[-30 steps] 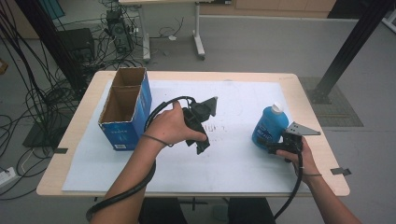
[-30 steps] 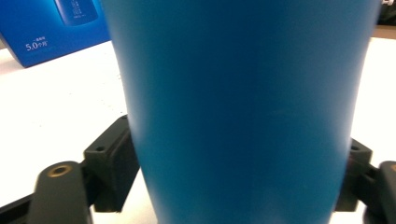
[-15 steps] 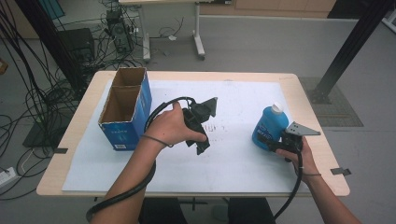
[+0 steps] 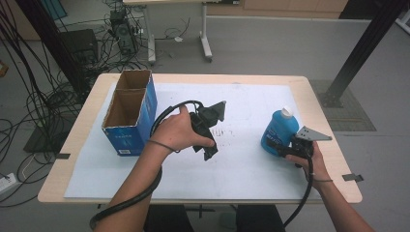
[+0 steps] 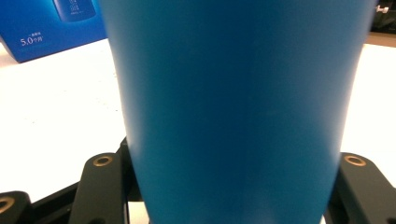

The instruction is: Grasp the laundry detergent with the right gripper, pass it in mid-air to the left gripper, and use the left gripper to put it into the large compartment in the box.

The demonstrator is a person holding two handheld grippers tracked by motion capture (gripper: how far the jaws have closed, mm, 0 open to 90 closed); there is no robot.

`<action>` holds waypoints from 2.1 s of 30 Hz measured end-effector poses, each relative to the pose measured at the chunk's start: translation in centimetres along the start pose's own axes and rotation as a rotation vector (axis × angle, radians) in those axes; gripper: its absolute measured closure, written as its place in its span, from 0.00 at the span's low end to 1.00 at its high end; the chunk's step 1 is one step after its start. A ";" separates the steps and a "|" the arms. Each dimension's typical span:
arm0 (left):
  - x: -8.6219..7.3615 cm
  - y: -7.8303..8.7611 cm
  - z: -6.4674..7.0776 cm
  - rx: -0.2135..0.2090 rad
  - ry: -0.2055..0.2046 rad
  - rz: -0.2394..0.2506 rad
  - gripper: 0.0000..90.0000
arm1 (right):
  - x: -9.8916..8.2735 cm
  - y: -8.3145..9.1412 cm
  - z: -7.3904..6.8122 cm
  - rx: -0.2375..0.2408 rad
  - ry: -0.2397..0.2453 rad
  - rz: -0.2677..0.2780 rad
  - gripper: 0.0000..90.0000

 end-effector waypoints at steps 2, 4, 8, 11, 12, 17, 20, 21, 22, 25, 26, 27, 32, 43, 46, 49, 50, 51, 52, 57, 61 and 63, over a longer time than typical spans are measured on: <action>0.0 0.0 0.0 0.001 -0.002 -0.002 0.10 | 0.0 0.0 0.0 0.001 0.001 0.000 0.44; 0.0 0.0 0.0 0.003 0.001 -0.002 0.10 | 0.0 0.0 0.0 0.001 0.004 -0.001 0.44; 0.1 0.1 -0.1 0.004 0.002 0.001 0.10 | 0.0 0.0 0.0 0.000 0.008 0.000 0.44; 0.1 0.1 -0.1 0.004 -0.003 -0.004 0.10 | 0.0 0.0 0.0 -0.003 0.013 0.000 0.44; 0.1 0.1 0.0 0.004 -0.001 -0.005 0.10 | 0.0 0.0 0.0 -0.003 0.015 0.001 0.44; 0.1 0.2 0.1 0.004 -0.002 -0.002 0.10 | 0.0 0.0 0.0 -0.006 0.019 -0.002 0.44; 0.0 0.2 0.1 0.005 0.000 -0.004 0.10 | 0.0 0.0 0.0 -0.007 0.020 -0.001 0.44; 0.0 0.2 0.1 0.006 -0.002 -0.003 0.10 | 0.0 0.0 0.0 -0.007 0.020 -0.001 0.44; 0.0 0.2 0.1 0.006 -0.002 -0.003 0.10 | 0.0 0.0 0.0 -0.007 0.021 -0.001 0.44; 0.1 0.3 0.2 0.009 -0.002 -0.004 0.10 | 0.0 0.0 0.0 -0.009 0.024 -0.002 0.44; 0.1 0.4 0.2 0.006 -0.001 -0.003 0.10 | 0.0 0.0 0.0 -0.009 0.026 -0.002 0.44; 0.1 0.4 0.2 0.010 -0.003 -0.004 0.10 | 0.0 0.0 -0.1 -0.010 0.027 -0.005 0.44; 0.2 0.6 0.1 0.005 0.012 -0.004 0.10 | 0.0 0.0 0.0 -0.010 0.027 -0.002 0.45; 0.4 0.5 0.1 -0.004 0.014 0.002 0.10 | 0.0 0.0 -0.1 -0.008 0.025 -0.004 0.45; 0.5 0.4 0.1 -0.002 0.012 -0.001 0.10 | 0.0 0.0 -0.1 -0.007 0.024 -0.002 0.45; 0.7 0.4 0.0 -0.002 0.012 0.000 0.10 | 0.0 0.0 -0.1 -0.008 0.023 -0.002 0.45; 0.8 0.4 -0.1 -0.003 0.010 0.001 0.10 | 0.0 0.0 0.0 -0.007 0.023 -0.001 0.45; 0.8 0.4 -0.1 -0.003 0.010 0.001 0.10 | 0.0 0.0 0.0 -0.007 0.022 -0.001 0.45; 0.8 0.4 -0.1 -0.004 0.010 0.004 0.10 | 0.0 0.0 0.0 -0.007 0.024 -0.002 0.45; 0.7 0.6 -0.4 0.001 0.009 0.004 0.10 | 0.0 0.0 0.0 -0.006 0.021 -0.001 0.45; 0.7 0.5 -0.4 -0.001 0.011 0.009 0.10 | 0.0 0.0 0.0 -0.007 0.022 0.000 0.45; 0.7 0.4 -0.3 -0.004 0.012 0.008 0.10 | 0.0 0.0 0.0 -0.007 0.021 0.001 0.45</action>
Point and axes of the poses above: each handheld gripper's, and its own axes: y roughly backward along the jaws, x roughly out of its top, z roughly to its right, the point moved 10 cm from there along -y, roughly forward along the jaws, and after that the axes turned 10 degrees about x, right-handed, at the moved point
